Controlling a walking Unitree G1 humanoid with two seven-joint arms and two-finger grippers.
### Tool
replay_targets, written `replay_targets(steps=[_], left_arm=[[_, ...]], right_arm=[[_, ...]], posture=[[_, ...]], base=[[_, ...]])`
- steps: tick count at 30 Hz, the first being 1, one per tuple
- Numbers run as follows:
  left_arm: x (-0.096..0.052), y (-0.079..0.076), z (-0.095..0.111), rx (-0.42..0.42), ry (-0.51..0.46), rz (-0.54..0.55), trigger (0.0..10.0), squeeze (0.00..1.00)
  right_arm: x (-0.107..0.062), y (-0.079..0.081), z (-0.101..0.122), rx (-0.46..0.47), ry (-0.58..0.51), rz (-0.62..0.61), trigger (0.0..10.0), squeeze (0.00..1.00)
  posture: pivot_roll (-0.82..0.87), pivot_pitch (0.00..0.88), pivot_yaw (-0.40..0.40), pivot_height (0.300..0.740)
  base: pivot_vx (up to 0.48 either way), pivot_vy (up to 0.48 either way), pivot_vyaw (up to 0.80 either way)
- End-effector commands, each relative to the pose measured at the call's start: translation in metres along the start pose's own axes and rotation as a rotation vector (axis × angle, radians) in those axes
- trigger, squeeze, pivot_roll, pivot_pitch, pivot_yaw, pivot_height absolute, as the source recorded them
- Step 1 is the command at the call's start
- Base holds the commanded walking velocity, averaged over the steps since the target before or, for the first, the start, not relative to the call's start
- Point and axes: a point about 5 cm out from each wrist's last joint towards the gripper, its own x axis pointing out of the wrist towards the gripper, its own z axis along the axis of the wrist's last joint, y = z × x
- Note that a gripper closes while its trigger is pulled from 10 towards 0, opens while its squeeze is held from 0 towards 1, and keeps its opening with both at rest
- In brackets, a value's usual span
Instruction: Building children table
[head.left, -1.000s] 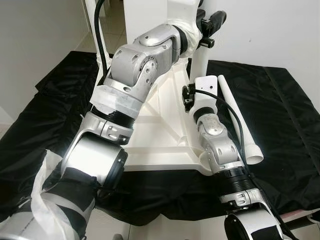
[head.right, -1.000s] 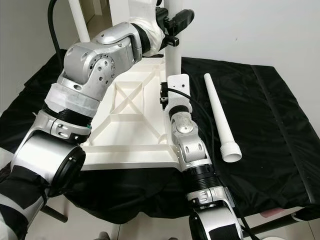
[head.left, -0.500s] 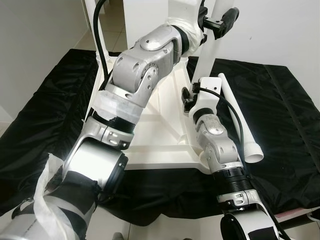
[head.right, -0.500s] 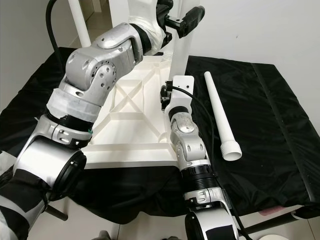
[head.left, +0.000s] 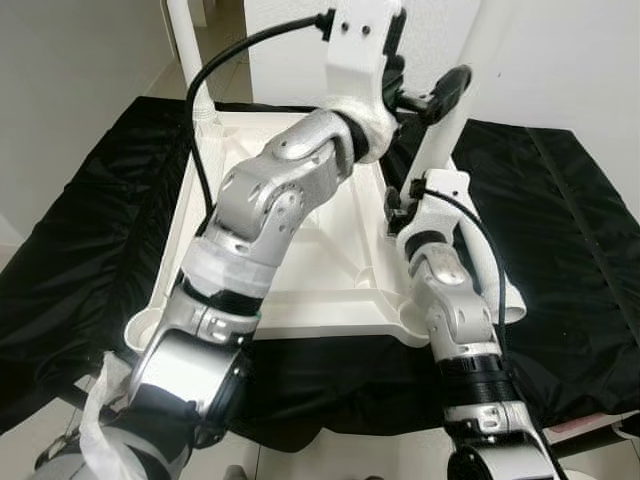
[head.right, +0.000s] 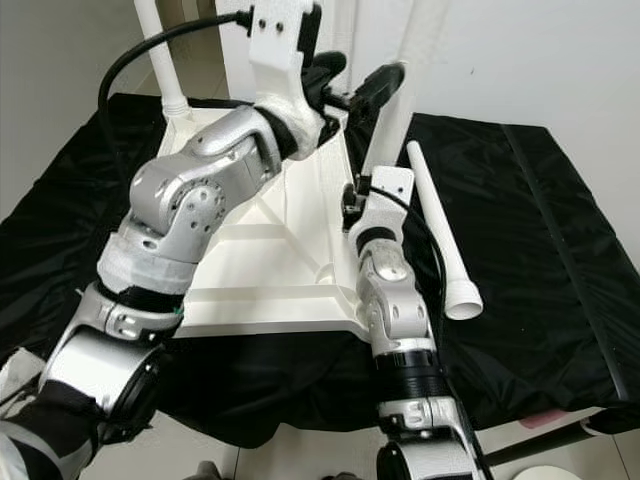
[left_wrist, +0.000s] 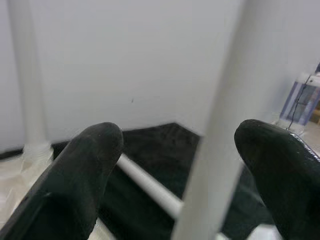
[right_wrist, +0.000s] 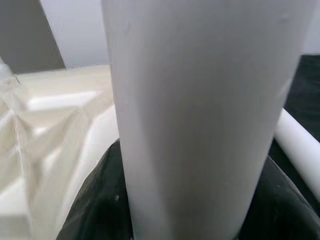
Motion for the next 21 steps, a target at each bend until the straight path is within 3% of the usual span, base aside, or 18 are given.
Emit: replay_targets(steps=[1,7,11,15,21], left_arm=[[-0.002,-0.009,0.0,0.026,-0.002,-0.124,10.0,0.0],[-0.02,0.002,-0.021,0.059,0.053,-0.057,10.0,0.0],[-0.024,0.006,-0.027,0.075,0.08,-0.034,10.0,0.0],[-0.039,0.014,-0.045,0.142,0.142,0.001,10.0,0.0],[-0.054,0.013,-0.052,0.248,0.12,-0.03,10.0,0.0]], right_arm=[[-0.002,-0.002,0.004,-0.001,-0.026,0.005,10.0,0.0],[-0.017,-0.01,0.001,-0.016,-0.039,0.007,10.0,0.0],[-0.021,-0.011,-0.001,-0.025,-0.04,0.013,10.0,0.0],[-0.034,-0.014,-0.007,-0.053,-0.038,0.038,10.0,0.0],[-0.044,-0.012,-0.008,-0.102,-0.062,0.077,10.0,0.0]], posture=[[-0.03,0.089,0.002,0.74],[-0.03,0.089,0.002,0.74],[-0.03,0.088,0.003,0.74],[-0.03,0.086,0.005,0.74],[-0.03,0.084,0.008,0.74]], base=[[0.0,0.0,0.0],[0.0,0.0,0.0],[0.0,0.0,0.0],[0.0,0.0,0.0],[0.0,0.0,0.0]])
